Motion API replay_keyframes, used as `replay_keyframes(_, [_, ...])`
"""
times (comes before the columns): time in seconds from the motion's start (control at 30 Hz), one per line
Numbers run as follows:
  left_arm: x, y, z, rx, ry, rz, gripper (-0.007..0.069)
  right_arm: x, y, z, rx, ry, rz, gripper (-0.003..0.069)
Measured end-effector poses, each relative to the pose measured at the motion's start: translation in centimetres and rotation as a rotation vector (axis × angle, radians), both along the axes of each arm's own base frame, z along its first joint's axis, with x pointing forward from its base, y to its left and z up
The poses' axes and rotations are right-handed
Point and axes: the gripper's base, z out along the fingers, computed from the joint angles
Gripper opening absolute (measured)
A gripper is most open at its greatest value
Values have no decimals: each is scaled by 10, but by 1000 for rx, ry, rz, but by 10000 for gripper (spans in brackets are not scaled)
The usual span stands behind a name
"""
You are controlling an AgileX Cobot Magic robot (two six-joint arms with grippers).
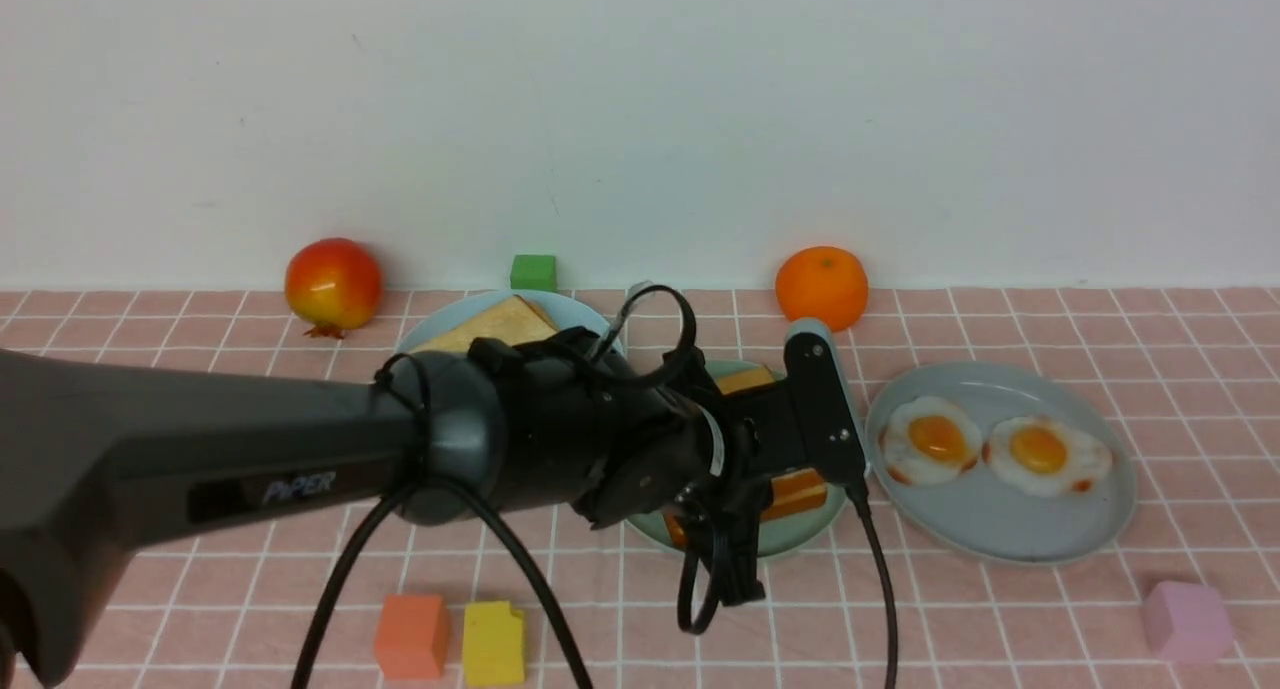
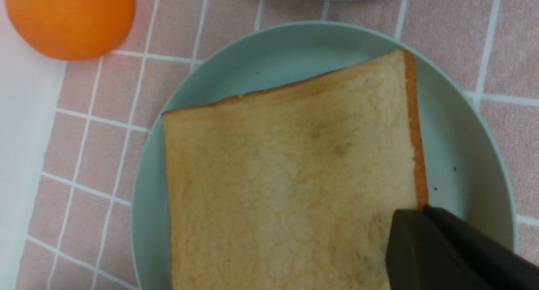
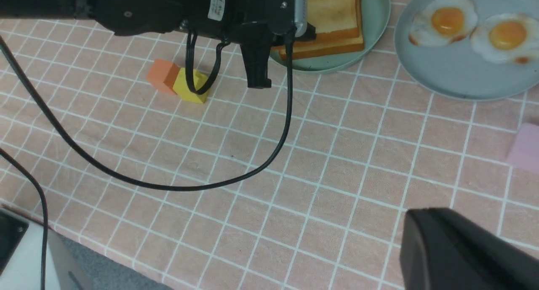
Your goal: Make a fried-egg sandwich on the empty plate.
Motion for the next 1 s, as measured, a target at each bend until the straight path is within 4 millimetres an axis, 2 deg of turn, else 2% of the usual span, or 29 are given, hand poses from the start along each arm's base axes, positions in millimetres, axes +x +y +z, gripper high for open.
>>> replay_keyframes(0.13, [0,0,0,-11,8,12,33,0,0,0,2,1,1,10])
replay_keyframes(0.53, [1,-1,3,-39,0,20,334,-2,2,0,18,16,15,10])
replay_keyframes(0.6, [0,0,6,-44,3,25,356,-2,2,0,18,16,15,10])
replay_keyframes(0.7, [-4,3,22,-74,19,54,365,-2,2,0,18,16,15,10])
replay_keyframes(0.73, [-8,5,33,-103,29,74,357,-2,2,0,18,16,15,10])
replay_keyframes(0.77, [-16,10,56,-170,43,112,328,-2,2,0,18,16,15,10])
replay_keyframes(0.83, [-29,17,89,-279,77,166,264,-2,2,0,18,16,15,10])
replay_keyframes(0.87, [-43,27,122,-389,94,203,189,-2,2,0,18,16,15,10])
replay_keyframes(0.93, [-64,43,154,-512,118,234,91,-2,2,0,17,16,16,10])
replay_keyframes(0.97, [-67,45,159,-530,116,235,78,-2,2,0,18,16,16,10])
replay_keyframes(1.0, [-89,66,183,-623,119,243,12,-2,2,0,14,13,19,10])
